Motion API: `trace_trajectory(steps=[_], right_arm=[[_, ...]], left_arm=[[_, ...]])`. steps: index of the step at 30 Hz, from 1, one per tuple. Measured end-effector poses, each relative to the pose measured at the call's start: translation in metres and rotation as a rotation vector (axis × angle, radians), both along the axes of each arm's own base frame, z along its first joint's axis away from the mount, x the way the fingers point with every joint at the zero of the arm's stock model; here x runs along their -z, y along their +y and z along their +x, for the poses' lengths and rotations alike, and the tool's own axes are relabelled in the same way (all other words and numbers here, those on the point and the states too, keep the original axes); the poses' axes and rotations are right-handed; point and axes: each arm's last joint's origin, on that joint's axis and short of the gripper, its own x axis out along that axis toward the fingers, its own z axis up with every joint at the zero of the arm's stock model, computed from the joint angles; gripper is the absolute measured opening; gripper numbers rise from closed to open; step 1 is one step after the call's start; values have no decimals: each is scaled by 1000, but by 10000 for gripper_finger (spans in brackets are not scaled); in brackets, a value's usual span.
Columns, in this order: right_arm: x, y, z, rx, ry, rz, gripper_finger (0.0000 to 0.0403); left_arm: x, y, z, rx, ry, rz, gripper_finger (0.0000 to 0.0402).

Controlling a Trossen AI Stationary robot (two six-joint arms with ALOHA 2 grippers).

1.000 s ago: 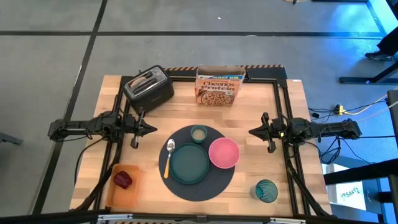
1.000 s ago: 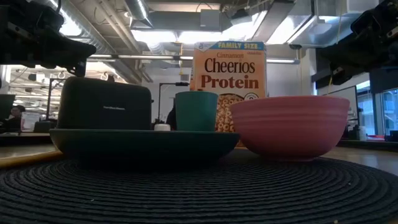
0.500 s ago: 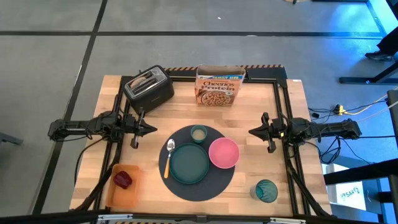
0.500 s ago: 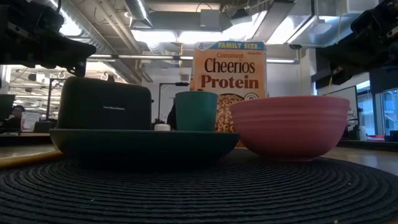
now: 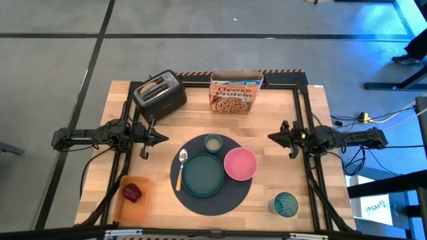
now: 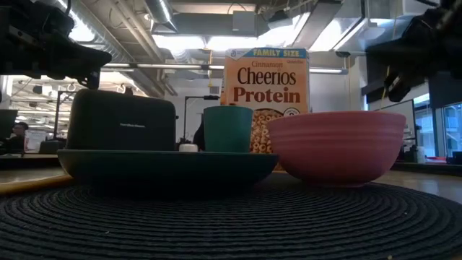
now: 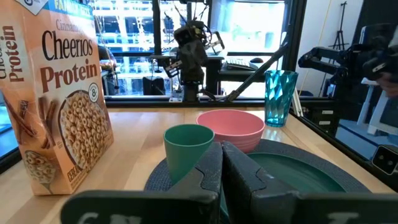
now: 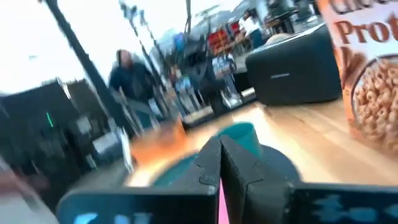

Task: Arrange a breakfast setting
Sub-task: Pour the cereal from the cereal box into the pink bowl

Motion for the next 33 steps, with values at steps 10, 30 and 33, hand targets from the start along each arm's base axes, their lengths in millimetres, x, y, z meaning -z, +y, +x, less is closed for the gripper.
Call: trace_trajectory(steps=[10, 30, 33], right_arm=[[-4, -7, -1, 191, -80, 354, 1], [-64, -12, 10, 484, 102, 212, 52], [-70, -11, 15, 466, 141, 171, 84]], left_arm=[[-2, 0, 0, -20, -21, 60, 0], [-46, 3, -12, -88, -490, -196, 0], [-54, 4, -11, -104, -478, -200, 0]])
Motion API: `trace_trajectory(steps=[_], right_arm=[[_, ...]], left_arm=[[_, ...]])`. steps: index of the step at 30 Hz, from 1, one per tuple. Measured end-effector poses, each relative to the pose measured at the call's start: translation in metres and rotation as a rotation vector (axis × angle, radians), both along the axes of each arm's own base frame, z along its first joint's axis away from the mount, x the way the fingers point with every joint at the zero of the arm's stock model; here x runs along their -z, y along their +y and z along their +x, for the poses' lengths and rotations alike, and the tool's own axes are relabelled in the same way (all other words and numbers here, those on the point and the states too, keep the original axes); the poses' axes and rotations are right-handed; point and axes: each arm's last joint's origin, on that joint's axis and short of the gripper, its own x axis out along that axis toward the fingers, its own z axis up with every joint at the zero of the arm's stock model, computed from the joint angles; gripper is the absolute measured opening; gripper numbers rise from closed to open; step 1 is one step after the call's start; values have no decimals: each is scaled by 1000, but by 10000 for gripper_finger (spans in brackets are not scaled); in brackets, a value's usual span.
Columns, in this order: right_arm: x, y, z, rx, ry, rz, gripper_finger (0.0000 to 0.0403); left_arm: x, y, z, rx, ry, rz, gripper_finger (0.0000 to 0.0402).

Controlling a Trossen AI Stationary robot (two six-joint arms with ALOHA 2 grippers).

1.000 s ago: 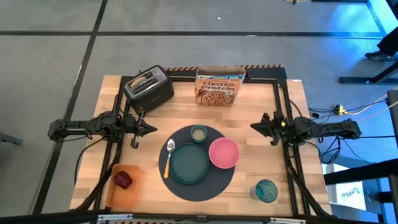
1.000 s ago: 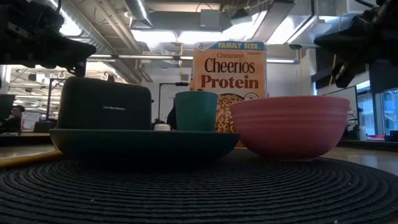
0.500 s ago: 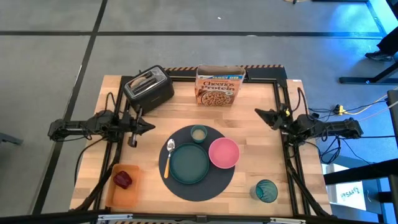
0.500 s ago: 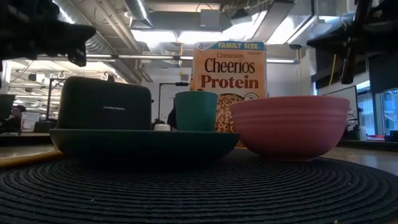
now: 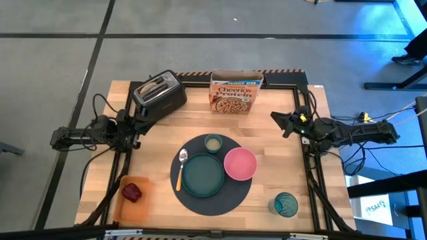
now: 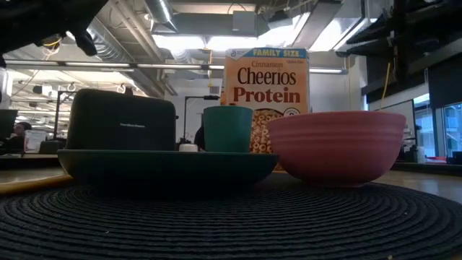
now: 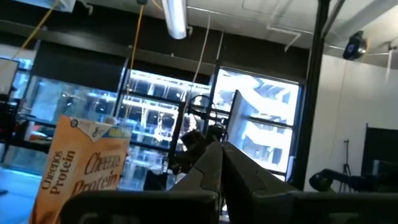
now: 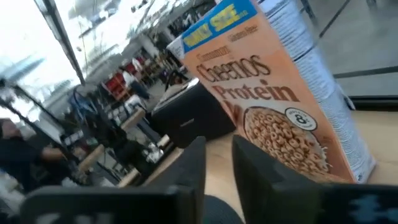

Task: Arrange a breakfast setting
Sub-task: Pour the cereal from the cereal box into the pink bowl

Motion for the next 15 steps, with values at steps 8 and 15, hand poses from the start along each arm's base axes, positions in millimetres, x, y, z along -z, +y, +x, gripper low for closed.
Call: trace_trajectory(steps=[8, 15], right_arm=[[-32, -1, 12, 94, 186, -188, 205], [-61, -2, 15, 150, 330, -192, 253]], left_arm=[[-43, 1, 25, 7, 190, 1, 12], [-78, 6, 69, -108, 390, 27, 87]])
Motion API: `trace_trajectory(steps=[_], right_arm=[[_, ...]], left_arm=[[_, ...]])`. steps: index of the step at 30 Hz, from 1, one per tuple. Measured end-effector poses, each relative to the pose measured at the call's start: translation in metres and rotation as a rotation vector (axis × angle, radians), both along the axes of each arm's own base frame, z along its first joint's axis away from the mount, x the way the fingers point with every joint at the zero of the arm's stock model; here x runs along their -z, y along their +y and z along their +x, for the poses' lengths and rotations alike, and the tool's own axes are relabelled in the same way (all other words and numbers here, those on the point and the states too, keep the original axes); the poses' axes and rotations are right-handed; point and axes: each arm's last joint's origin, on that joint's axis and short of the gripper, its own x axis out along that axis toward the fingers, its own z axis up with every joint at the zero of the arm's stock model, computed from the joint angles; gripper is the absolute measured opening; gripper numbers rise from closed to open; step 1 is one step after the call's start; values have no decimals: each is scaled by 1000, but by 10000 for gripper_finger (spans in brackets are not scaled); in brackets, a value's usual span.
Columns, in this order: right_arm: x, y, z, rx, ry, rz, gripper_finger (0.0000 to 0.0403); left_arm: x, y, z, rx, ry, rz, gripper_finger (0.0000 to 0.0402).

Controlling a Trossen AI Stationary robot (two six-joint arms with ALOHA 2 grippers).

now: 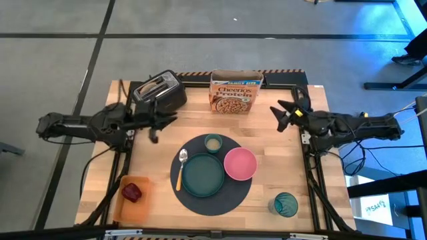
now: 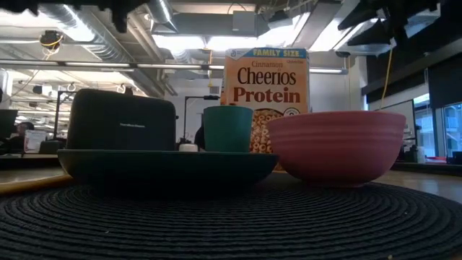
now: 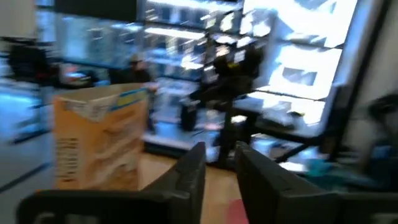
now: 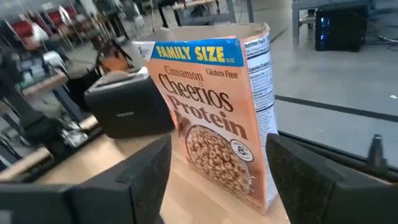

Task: Arrange a breakfast setting
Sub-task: Pour the cereal from the cereal box into the pink bowl

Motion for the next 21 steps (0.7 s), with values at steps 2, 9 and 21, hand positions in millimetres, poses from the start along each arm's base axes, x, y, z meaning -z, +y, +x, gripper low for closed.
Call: trace_trajectory(steps=[2, 9, 21], right_arm=[[-5, 0, 1, -15, 37, -13, 253], [-5, 1, 1, -94, 200, -89, 251], [-2, -32, 3, -128, 245, -34, 278]], left_arm=[[-8, 4, 10, -80, 50, 17, 110], [-36, 30, 38, -230, 104, -52, 164], [-71, 57, 76, -182, 110, -58, 169]])
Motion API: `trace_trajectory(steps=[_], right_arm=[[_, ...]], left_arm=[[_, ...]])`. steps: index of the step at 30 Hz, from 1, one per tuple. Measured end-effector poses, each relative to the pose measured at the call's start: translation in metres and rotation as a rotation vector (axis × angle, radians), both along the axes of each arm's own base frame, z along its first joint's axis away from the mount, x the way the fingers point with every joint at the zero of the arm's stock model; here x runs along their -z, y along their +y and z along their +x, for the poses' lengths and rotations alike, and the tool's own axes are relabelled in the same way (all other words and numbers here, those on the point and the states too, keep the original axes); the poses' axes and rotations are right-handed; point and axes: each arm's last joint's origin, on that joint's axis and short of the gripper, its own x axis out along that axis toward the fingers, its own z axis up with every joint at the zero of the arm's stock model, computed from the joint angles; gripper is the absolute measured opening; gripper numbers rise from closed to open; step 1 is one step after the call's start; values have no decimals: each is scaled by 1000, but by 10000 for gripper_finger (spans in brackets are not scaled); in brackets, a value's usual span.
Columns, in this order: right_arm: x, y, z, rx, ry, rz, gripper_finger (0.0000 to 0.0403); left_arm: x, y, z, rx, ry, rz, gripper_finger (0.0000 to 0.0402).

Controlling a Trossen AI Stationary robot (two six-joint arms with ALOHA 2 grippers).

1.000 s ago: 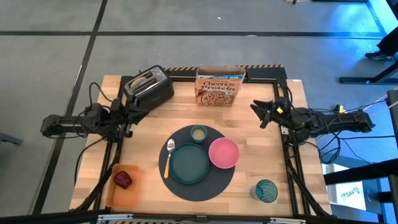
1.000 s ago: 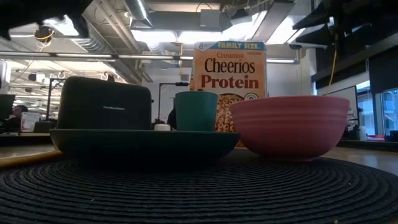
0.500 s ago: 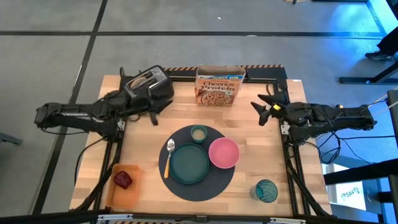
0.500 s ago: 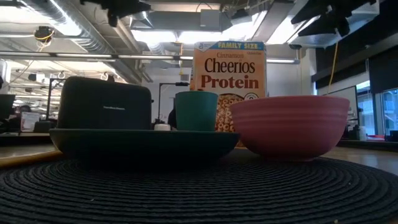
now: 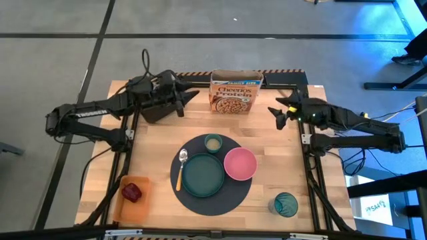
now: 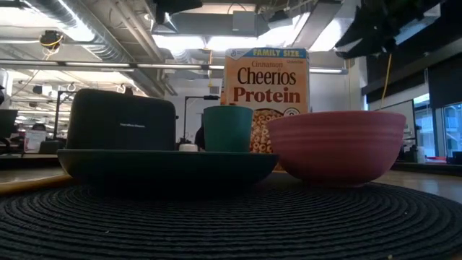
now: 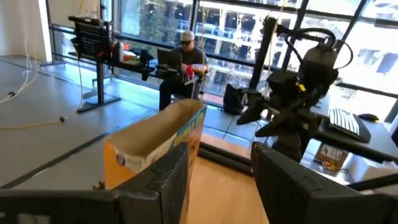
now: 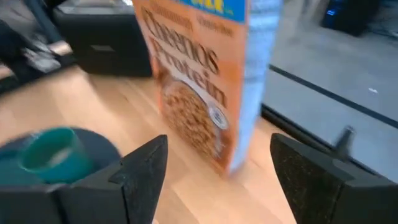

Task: Arrange a breakfast setting
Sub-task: Pour the cereal from the cereal box into the pink bowl

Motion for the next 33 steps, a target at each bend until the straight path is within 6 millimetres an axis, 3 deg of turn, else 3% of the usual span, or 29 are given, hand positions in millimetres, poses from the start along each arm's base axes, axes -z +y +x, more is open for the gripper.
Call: trace_trajectory(steps=[7, 15, 25, 30, 33], right_arm=[[-9, -14, 0, -20, -43, -77, 289], [-6, -46, 18, -92, 20, -89, 289], [-50, -59, 32, -185, 158, -323, 289], [-35, -83, 43, -173, 255, -271, 289], [-30, -89, 44, -160, 257, -218, 289]], left_arm=[[-6, -8, 14, 47, 1, -2, 169], [6, -25, 17, -39, 127, -13, 169], [25, -43, 14, -103, 327, -5, 169], [28, -42, 11, -190, 369, 13, 169], [31, -30, 13, -285, 380, 18, 169]])
